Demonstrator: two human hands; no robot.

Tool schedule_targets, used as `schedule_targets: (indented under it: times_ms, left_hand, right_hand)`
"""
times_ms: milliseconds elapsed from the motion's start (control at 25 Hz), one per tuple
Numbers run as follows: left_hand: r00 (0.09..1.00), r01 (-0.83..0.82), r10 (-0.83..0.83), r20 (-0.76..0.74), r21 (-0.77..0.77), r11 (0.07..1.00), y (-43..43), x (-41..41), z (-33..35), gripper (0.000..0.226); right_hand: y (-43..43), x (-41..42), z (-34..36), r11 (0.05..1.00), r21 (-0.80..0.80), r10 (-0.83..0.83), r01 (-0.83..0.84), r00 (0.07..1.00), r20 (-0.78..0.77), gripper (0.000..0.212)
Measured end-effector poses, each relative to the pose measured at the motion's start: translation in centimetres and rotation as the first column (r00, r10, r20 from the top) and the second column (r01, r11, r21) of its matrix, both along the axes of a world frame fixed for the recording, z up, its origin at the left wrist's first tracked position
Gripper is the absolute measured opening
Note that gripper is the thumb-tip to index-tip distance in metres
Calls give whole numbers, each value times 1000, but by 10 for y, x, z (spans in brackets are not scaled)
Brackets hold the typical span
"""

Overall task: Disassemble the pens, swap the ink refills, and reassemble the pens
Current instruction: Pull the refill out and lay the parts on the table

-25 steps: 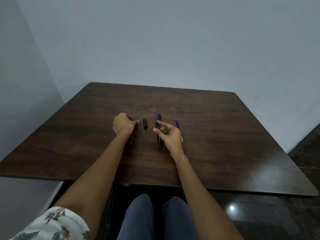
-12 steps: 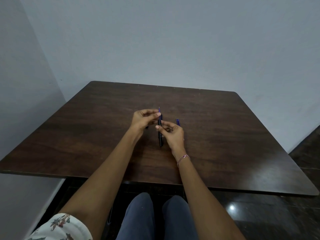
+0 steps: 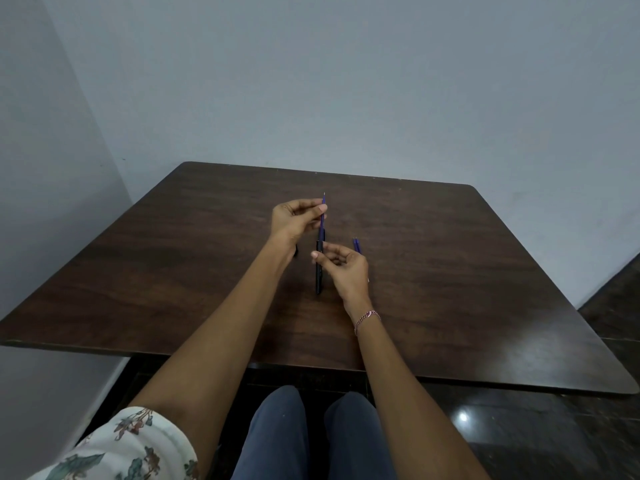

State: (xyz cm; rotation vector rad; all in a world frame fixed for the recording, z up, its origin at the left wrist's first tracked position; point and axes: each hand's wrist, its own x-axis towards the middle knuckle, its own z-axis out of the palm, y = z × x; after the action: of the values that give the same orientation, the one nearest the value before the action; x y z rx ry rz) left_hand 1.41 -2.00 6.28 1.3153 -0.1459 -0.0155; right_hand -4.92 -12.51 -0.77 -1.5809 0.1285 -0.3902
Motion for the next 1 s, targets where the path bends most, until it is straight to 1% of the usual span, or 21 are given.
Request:
schedule_targets:
  times_ms: [160,240,400,480,560,640,720,760,800,880,1000]
  left_hand:
    - [997,-69,69,42,-13,998,0,3,7,14]
    - [991,-120,121,49,-31,992,1,5,12,18]
    - [977,-205,211,45,-104,973,9,10,24,20]
    - [968,-243,249,24,-140,960,14,13,28,18]
    - [960,-278,280,-1,-121,953,21,18,27,20]
    - [949,-315,314,-37,-8,949,31,25,22,23]
    - [930,-348,363,-67,168,922,43,34,11,21]
    - [919,-353,387,-78,276,894,51,39,6,20]
    - [911,-344,405,-81,396,852,59,43,0,20]
    - [908,-287,412,-68,616,734,77,48,-8,20]
    - [922,-198,386,-20,832,517,98,50,-16,23]
  right_hand:
    - [1,-2,2,999,-28,24,-25,1000,-20,23]
    - [1,-4,3,997,-47,53,-55,998,-35,22]
    - [1,-6,6,995,-69,72,-77,995,-69,28]
    - [1,-6,6,995,-67,72,-76,995,-66,26]
    - [1,-6,6,995,-65,69,-73,996,-63,23]
    - [1,-6,6,996,-62,63,-67,996,-65,23]
    - [1,-7,7,997,-60,52,-56,996,-66,23]
    - [2,-7,7,997,-62,47,-51,997,-65,22]
    - [2,-7,7,997,-67,43,-48,997,-65,22]
    - [2,-7,7,996,-74,39,-44,997,-66,23]
    - [2,-7,7,997,-68,36,-41,997,-70,24]
